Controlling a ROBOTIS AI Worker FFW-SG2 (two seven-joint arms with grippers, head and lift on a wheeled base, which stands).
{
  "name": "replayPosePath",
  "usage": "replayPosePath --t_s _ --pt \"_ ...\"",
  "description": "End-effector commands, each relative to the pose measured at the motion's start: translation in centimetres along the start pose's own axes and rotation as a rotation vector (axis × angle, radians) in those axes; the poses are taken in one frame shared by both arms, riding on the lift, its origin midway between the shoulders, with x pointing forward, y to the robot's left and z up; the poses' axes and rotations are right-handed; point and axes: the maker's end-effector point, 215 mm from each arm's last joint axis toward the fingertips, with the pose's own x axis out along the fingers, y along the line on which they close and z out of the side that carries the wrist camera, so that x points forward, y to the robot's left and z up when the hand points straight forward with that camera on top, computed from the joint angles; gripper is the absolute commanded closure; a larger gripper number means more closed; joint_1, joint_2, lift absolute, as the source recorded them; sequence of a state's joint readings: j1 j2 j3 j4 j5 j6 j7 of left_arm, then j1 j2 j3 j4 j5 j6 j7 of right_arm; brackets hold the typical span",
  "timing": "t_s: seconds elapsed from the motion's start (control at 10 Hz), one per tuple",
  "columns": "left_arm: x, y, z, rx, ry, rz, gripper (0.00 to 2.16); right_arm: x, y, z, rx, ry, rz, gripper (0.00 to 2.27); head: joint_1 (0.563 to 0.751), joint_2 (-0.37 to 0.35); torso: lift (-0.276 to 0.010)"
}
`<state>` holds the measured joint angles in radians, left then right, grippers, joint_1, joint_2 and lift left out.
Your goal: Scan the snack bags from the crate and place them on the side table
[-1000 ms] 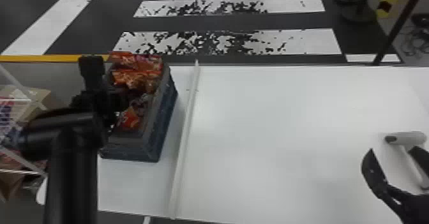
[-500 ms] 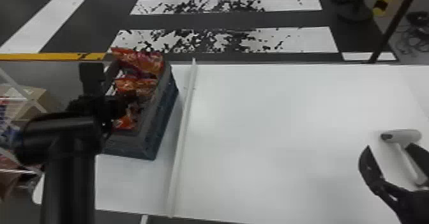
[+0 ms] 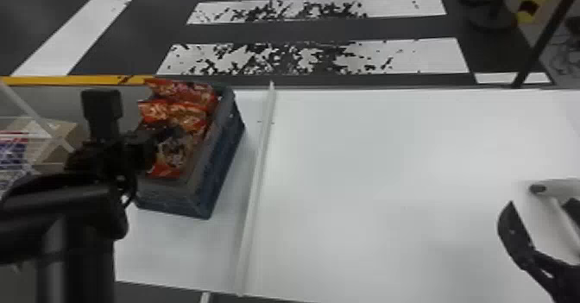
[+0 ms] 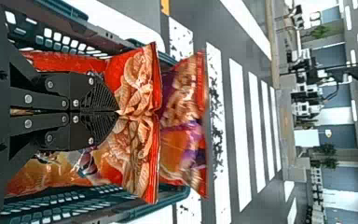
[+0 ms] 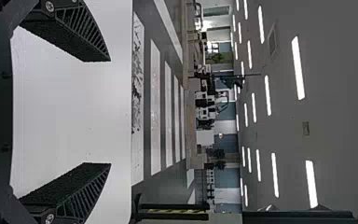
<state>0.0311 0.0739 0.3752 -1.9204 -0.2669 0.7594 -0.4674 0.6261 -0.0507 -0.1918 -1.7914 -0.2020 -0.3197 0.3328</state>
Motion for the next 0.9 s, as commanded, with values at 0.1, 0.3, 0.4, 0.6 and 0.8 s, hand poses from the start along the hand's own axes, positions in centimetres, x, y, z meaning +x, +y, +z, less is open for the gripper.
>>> replayPosePath --t_s 0.1,0.3,0.4,0.6,0.8 --pt "-2.8 -0.2 2.8 0.033 -0.097 0.032 2.13 0.0 0.0 0.1 0.007 -0.004 -0.001 0.08 0.695 0.165 -0.094" --pt "-3.9 -0.4 5.2 0.040 -0.154 0.040 2.13 -0.1 0.0 0.1 0.010 -0.007 -0.003 0.08 0.695 0.159 -0.094" --pt "-4.5 -0.4 6.5 0.037 -0.179 0.044 2.13 -0.1 0.0 0.2 0.012 -0.010 -0.002 0.08 0.695 0.155 -0.094" --pt "-6.2 -0.6 9.3 0.009 -0.232 0.047 2.13 -0.1 0.0 0.3 0.012 -0.011 -0.002 0.08 0.695 0.148 -0.094" --pt "-8.0 -0.5 11.2 -0.056 -0.265 0.029 2.13 -0.1 -0.1 0.3 0.017 -0.013 -0.005 0.08 0.695 0.142 -0.094"
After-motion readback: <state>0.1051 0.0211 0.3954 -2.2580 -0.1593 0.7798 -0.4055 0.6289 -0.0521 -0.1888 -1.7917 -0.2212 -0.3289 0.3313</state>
